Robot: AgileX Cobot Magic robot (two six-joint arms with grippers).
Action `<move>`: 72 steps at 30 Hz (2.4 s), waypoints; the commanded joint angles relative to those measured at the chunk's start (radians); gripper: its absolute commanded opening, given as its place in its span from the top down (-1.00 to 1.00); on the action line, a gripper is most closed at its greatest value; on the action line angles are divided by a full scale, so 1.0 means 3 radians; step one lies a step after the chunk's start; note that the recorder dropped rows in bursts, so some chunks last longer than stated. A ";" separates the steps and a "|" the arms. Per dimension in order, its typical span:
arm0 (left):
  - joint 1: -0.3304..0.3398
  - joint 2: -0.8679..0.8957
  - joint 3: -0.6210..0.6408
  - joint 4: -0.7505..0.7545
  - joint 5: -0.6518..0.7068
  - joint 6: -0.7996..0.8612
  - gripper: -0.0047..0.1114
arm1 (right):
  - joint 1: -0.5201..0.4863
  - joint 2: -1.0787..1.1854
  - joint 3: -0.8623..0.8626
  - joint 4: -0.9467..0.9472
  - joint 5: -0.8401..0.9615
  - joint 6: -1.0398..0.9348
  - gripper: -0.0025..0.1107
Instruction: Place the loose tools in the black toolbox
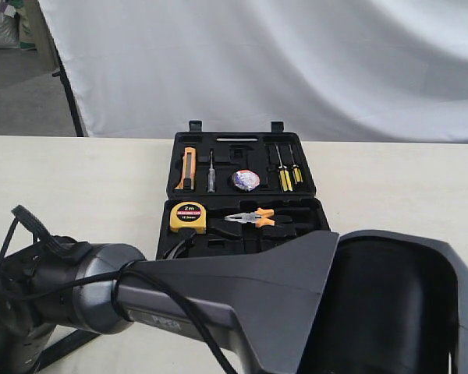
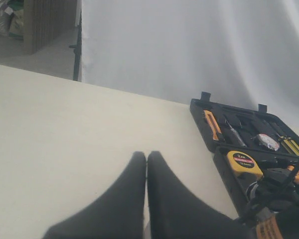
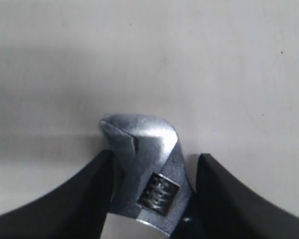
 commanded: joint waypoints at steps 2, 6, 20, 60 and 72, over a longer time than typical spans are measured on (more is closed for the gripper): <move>0.0084 -0.0011 -0.0009 0.0015 -0.0024 -0.0016 0.91 | 0.0016 0.0002 0.0010 -0.0052 0.0191 0.0071 0.96; 0.0084 -0.0011 -0.0009 0.0015 -0.0024 -0.0016 0.91 | 0.0005 -0.0119 0.0010 -0.0059 0.0258 0.0193 0.96; 0.0084 -0.0011 -0.0009 0.0015 -0.0024 -0.0016 0.91 | -0.0066 -0.0260 0.0010 -0.0010 0.0668 0.0982 0.96; 0.0084 -0.0011 -0.0009 0.0015 -0.0024 -0.0016 0.91 | 0.0125 -0.0045 0.0010 -0.0381 0.0719 0.1329 0.95; 0.0084 -0.0011 -0.0009 0.0015 -0.0024 -0.0016 0.91 | 0.0066 -0.0156 0.0186 -0.0717 0.1140 0.1393 0.95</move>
